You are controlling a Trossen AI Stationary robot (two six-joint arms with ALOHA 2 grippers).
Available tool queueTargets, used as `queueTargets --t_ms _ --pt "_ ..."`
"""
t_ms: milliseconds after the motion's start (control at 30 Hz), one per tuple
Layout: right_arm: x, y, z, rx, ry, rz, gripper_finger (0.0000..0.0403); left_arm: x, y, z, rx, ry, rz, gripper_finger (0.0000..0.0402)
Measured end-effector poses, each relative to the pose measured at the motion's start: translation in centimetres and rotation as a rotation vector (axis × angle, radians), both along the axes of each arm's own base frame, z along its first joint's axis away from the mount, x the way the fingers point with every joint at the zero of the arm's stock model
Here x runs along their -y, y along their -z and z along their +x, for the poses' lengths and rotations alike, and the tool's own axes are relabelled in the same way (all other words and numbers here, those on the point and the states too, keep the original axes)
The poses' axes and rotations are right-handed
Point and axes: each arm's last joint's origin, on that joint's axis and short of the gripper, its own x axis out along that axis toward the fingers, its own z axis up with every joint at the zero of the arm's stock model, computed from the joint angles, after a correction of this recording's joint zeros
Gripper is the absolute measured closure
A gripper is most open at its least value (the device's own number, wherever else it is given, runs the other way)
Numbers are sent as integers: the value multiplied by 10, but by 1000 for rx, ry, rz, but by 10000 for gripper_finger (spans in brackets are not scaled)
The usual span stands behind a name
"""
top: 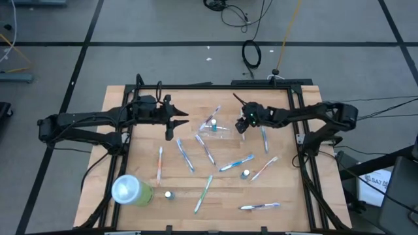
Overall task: Pick & Place toothbrushing station
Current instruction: Put the top green toothbrush into the transparent organizer
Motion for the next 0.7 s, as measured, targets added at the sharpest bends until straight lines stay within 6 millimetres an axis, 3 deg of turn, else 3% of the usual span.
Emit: queueTargets --t_ms 433,700 --pt "5 -4 0 18 48 -49 187 1 0 0 0 2 0 273" --pt "6 8 -4 13 119 12 184 1 0 0 4 2 1 273"
